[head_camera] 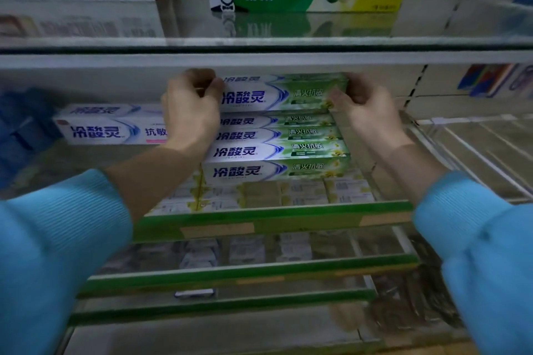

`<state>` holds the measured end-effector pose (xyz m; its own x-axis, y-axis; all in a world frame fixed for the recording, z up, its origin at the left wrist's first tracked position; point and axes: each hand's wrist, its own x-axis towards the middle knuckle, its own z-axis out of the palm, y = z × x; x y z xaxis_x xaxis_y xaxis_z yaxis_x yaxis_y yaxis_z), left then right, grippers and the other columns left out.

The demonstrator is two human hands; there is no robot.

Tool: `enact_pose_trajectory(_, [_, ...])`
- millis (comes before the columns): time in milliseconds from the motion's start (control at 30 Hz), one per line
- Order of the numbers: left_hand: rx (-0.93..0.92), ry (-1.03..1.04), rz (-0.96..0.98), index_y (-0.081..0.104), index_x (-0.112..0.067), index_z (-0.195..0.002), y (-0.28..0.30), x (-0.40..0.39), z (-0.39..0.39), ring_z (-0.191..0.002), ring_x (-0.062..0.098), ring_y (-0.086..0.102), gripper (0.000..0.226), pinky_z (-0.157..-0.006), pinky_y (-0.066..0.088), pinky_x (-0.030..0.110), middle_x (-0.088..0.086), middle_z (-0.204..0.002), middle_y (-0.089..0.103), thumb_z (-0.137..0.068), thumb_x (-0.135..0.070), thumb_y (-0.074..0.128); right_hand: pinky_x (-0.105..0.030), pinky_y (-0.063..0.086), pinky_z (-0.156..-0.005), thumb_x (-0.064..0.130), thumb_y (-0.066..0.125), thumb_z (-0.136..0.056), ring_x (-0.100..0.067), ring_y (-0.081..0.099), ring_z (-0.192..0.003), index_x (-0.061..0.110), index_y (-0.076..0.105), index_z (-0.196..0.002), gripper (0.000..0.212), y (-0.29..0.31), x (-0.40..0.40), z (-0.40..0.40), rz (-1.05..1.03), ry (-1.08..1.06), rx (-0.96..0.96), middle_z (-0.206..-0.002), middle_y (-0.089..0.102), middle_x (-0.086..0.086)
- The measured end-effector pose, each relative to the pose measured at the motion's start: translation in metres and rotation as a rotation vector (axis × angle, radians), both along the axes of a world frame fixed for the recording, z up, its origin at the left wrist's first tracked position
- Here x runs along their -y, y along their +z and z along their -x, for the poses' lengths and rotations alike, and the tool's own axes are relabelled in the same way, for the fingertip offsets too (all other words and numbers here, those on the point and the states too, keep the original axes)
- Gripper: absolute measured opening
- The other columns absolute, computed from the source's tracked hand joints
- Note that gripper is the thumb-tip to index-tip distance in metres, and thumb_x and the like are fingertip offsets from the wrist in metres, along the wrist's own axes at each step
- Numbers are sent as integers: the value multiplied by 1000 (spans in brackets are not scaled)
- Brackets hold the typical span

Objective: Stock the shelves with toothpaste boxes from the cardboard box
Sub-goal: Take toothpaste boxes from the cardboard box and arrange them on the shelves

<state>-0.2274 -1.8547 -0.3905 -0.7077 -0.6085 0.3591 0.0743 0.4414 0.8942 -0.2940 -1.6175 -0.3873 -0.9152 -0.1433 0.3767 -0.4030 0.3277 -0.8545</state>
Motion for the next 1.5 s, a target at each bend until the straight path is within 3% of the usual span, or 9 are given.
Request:
enact_pose_trajectory(233, [65, -9, 104, 64, -17, -130, -5, 6, -5, -114, 19, 64, 35, -105, 50, 42, 1, -121, 71, -98, -29, 62, -40, 55, -94, 27, 71, -89, -19, 68, -99, 15, 63, -121, 35, -11, 7, 7, -61, 8, 43, -105, 70, 1])
enact_pose_trajectory(333, [117, -33, 199, 59, -18, -134, -7, 7, -8, -111, 24, 65, 40, -101, 51, 43, 2, -113, 70, -95, -23, 63, -46, 55, -94, 35, 69, -83, -20, 69, -101, 20, 63, -119, 39, -11, 7, 8, -48, -6, 45, -109, 71, -1])
enact_pose_trajectory(700, [212, -12, 238, 56, -17, -135, -2, 6, -12, -105, 19, 57, 50, -88, 44, 29, -2, -108, 60, -89, 2, 56, -43, 53, -99, 24, 70, -92, -17, 66, -102, 16, 61, -125, 35, -10, 9, 7, -68, -32, 81, -106, 68, 6])
enact_pose_trajectory(833, [153, -22, 201, 63, -16, -125, 3, 3, -23, -110, 20, 63, 34, -97, 50, 33, -4, -110, 66, -92, -10, 60, -28, 44, -102, 29, 68, -92, -15, 56, -117, 12, 53, -134, 48, -1, 13, -9, -154, -97, 51, -129, 60, -1])
enact_pose_trajectory(967, [155, -23, 156, 62, -15, -123, 6, 7, -49, -111, 22, 61, 31, -101, 50, 38, 3, -116, 66, -92, -20, 64, -28, 42, -97, 36, 64, -91, -17, 55, -113, 18, 59, -120, 34, 10, 24, -38, -181, -172, -3, -122, 59, 0])
enact_pose_trajectory(1067, [109, -67, 141, 60, -18, -120, 11, 9, -83, -106, 20, 62, 28, -98, 52, 43, 0, -110, 66, -93, -22, 64, -34, 48, -100, 30, 63, -93, -13, 58, -109, 22, 63, -114, 23, 15, 40, -72, -169, -15, -18, -114, 63, 3])
enact_pose_trajectory(1267, [241, -28, 74, 69, -19, -93, 29, 51, -165, -82, 13, 69, 17, -82, 57, 37, -2, -85, 73, -88, -35, 66, -26, 53, -83, 18, 66, -92, -17, 65, -88, 20, 67, -96, 4, 28, 108, -147, -175, 272, 114, -94, 70, 2])
enact_pose_trajectory(1367, [356, 85, 144, 67, -20, -80, 36, 91, -224, -68, 5, 63, 19, -69, 48, 28, -5, -71, 68, -92, -34, 68, -14, 48, -74, 20, 65, -94, -9, 63, -84, 19, 67, -99, 6, 37, 154, -192, -201, 480, 177, -91, 69, 4])
enact_pose_trajectory(1500, [434, 272, 115, 66, -21, -77, 37, 158, -304, -60, -2, 58, 20, -66, 44, 22, -8, -66, 67, -89, -37, 69, -22, 50, -73, 16, 65, -93, -8, 63, -79, 18, 67, -96, 4, 37, 225, -246, -261, 707, 223, -87, 68, 5])
